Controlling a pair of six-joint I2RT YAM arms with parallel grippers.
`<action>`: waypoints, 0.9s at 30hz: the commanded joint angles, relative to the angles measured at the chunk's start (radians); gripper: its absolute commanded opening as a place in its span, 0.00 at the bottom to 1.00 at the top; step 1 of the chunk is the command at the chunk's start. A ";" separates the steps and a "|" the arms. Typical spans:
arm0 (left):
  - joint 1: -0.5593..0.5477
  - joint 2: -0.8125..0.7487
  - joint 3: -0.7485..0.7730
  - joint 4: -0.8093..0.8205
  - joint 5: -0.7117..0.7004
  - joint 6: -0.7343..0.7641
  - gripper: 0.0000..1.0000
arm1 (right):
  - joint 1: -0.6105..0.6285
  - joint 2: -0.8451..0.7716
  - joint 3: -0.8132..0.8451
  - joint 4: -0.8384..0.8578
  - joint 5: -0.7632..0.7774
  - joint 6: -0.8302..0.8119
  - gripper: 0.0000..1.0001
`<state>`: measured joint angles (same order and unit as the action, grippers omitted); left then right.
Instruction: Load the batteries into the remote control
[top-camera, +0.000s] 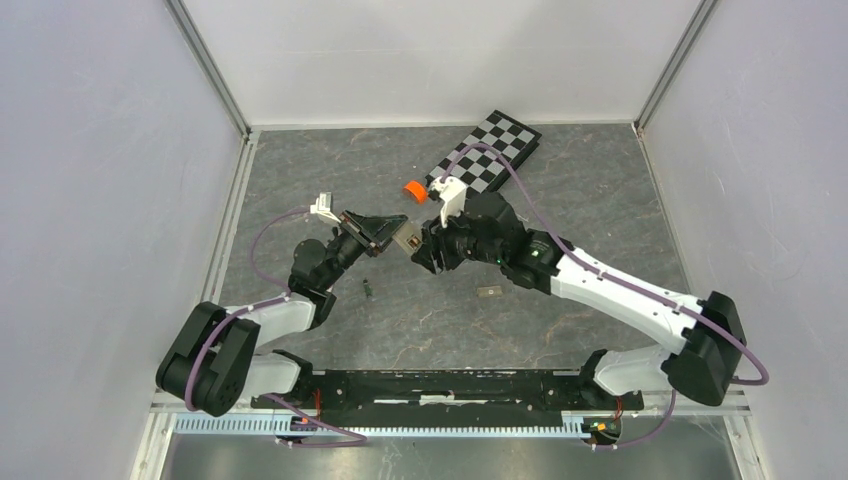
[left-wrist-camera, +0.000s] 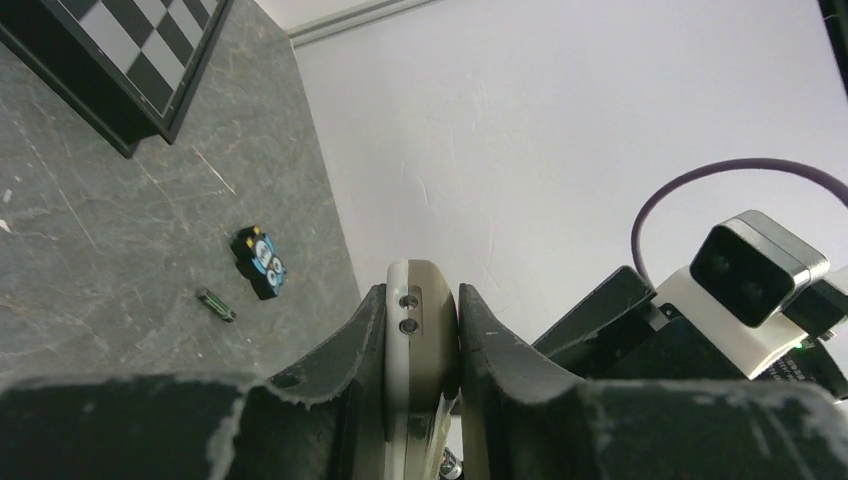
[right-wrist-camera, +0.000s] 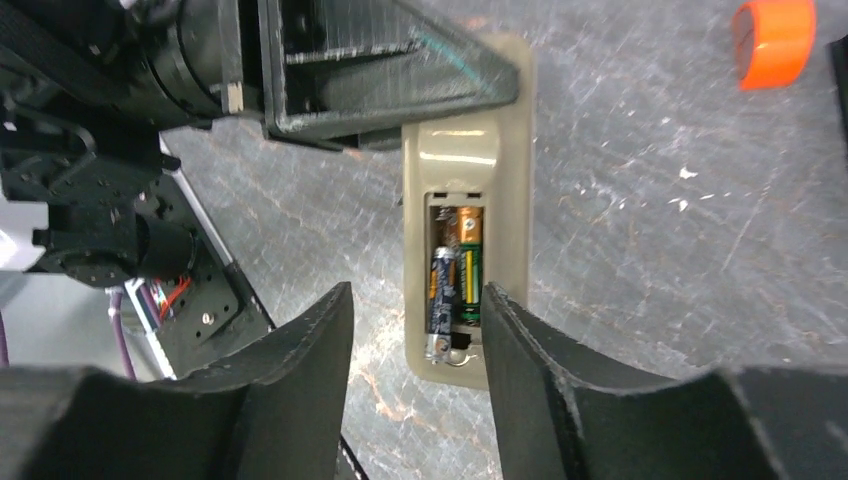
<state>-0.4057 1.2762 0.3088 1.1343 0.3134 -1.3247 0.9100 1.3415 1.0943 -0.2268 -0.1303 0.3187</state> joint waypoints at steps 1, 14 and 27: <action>-0.004 -0.027 0.019 0.029 0.000 -0.122 0.02 | -0.007 -0.102 -0.039 0.146 0.076 0.056 0.58; -0.004 -0.086 0.009 0.051 -0.029 -0.339 0.02 | -0.022 -0.353 -0.411 0.615 0.164 0.413 0.88; -0.005 -0.124 0.027 0.070 -0.057 -0.481 0.02 | -0.025 -0.339 -0.494 0.757 0.135 0.631 0.92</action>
<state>-0.4065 1.1751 0.3088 1.1301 0.2790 -1.7241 0.8894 1.0012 0.6018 0.4492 0.0013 0.8635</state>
